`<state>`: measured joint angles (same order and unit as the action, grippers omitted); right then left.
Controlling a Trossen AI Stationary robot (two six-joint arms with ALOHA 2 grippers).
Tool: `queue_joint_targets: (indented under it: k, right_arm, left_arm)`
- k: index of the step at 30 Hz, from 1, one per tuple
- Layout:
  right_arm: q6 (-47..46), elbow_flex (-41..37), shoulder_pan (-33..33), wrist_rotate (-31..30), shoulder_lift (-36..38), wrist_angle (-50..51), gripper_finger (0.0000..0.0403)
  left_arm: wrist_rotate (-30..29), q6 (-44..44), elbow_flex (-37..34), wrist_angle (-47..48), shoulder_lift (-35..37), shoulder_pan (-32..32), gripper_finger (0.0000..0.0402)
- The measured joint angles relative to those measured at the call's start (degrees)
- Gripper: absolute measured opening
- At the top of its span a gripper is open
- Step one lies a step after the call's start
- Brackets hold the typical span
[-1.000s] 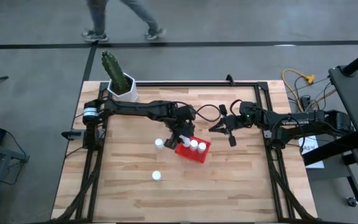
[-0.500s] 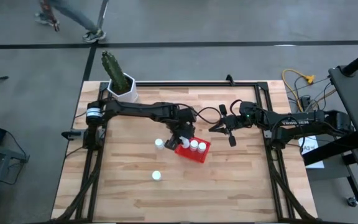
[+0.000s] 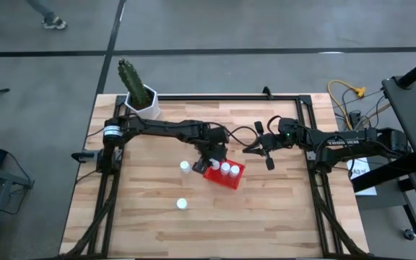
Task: Pick and place pill bottles into a basket
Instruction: Put the white pill bottle into the red bin
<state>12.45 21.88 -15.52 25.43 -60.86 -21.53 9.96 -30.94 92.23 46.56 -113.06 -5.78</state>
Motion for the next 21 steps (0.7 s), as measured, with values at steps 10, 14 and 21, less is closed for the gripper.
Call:
queue_joint_targets:
  k: [10, 14, 21]
  right_arm:
    - [-0.01, -1.01, 0.01, 0.0, -0.02, -0.06, 0.0008]
    - [-0.01, -1.46, 0.01, 0.0, -0.02, -0.09, 0.0008]
    - [-0.01, -1.38, 0.01, 0.0, -0.02, -0.21, 0.0008]
  left_arm:
    - [0.0, 0.02, 0.0, -1.67, -0.26, 0.07, 0.017]
    - [0.0, 0.03, 0.0, -1.72, -0.26, 0.04, 0.017]
    - [0.0, 0.2, 0.0, -2.01, -0.26, 0.05, 0.017]
